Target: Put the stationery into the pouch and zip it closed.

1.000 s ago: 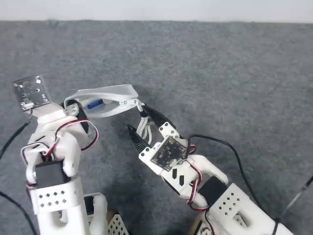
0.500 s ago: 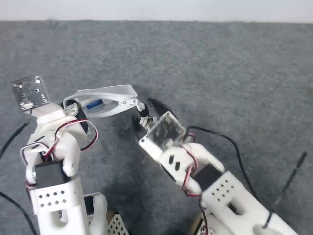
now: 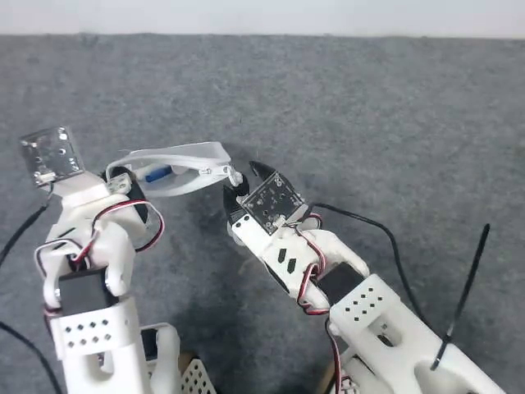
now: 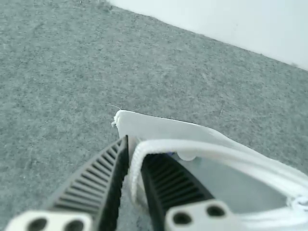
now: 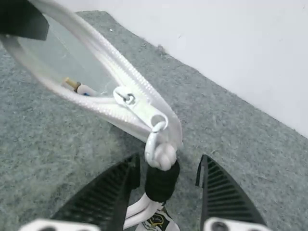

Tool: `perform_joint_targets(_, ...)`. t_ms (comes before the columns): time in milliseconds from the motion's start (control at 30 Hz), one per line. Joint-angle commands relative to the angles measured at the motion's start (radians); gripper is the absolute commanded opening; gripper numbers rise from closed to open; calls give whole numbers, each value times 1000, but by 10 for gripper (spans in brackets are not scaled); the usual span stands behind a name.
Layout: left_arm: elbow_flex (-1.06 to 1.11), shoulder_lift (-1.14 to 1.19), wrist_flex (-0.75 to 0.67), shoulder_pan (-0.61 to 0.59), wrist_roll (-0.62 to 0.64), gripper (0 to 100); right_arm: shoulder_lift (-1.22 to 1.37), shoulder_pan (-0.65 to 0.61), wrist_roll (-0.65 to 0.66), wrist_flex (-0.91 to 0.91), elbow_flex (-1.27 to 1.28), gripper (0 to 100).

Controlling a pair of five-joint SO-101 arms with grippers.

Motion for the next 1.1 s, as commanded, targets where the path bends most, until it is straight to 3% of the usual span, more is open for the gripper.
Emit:
perform_joint_targets(0, -15, -9, -41, -5, 17, 11, 2, 15, -8, -25, -66, 103)
perform_joint_targets(100, -15, -9, -41, -5, 17, 11, 2, 15, -5, -25, -66, 46)
perform_joint_targets(200, -15, -9, -41, -5, 17, 11, -4, 15, 78, -4, -66, 6)
perform_joint_targets(300, -15, -9, -41, -5, 15, 11, -10, 10, 138, 54, -72, 6)
perform_joint_targets(567, -15, -9, -41, -5, 15, 12, -61, 7, 144, 122, -68, 6)
perform_joint_targets(1067, -19, -9, -41, 0, 12, 25, -153, -134, 267, 335, -57, 6)
